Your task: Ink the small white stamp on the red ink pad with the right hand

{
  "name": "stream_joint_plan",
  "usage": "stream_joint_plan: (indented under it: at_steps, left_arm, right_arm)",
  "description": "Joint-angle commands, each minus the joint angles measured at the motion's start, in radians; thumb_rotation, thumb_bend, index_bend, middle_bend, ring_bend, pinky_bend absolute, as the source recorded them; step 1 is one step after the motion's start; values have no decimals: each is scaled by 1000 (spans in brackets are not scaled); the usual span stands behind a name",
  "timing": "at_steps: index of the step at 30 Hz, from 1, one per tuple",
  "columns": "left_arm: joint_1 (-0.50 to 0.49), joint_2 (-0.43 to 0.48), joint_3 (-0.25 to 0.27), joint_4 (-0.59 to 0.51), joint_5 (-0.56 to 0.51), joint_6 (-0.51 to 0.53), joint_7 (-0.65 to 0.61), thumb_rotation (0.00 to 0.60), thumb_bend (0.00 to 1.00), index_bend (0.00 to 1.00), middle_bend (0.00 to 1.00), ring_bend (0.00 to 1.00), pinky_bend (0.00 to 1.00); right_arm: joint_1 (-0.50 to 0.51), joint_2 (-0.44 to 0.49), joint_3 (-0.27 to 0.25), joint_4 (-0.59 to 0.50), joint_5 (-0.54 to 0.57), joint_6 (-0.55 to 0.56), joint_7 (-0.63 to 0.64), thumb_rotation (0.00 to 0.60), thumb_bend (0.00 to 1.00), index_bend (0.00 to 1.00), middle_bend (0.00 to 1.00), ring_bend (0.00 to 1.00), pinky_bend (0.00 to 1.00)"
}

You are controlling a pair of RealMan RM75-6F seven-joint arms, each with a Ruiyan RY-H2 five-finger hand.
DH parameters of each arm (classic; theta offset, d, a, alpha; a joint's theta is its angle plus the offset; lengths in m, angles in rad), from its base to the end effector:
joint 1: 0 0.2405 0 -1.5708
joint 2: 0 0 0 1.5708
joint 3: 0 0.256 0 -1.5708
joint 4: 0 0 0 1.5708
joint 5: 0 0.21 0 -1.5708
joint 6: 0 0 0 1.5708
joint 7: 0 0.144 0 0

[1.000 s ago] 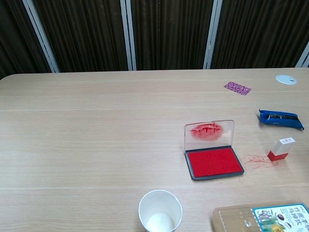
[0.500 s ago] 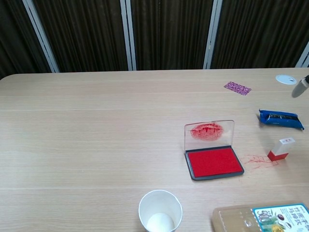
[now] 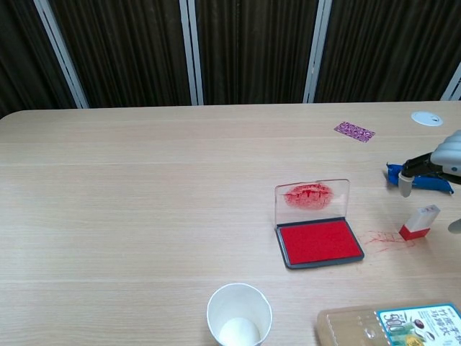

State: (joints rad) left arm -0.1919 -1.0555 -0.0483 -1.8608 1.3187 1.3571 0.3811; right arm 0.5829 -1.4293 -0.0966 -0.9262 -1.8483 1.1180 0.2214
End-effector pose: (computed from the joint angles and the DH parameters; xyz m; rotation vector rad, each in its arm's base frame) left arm -0.2735 0.2036 0.1460 -1.4939 -0.8713 -0.6759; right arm -0.2977 -0.3171 0.0478 2.2001 -0.5371 0.7178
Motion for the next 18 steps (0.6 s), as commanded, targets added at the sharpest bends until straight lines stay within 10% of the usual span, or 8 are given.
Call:
stream_joint_plan:
  at_steps: [1,18]
  left_arm:
    - [-2,-1,-1,2,-4,-3,2,600,0,0,0,0,0]
    - [-7,-11,3,4,-15,-7,23,600,0,0,0,0,0]
  right_arm:
    - [12,-22,-17,31,-6,-14,-2,600,93,370,341,799,1000]
    - [20,-79,-53,133,16,-19,41,600,237,445,414,799,1000]
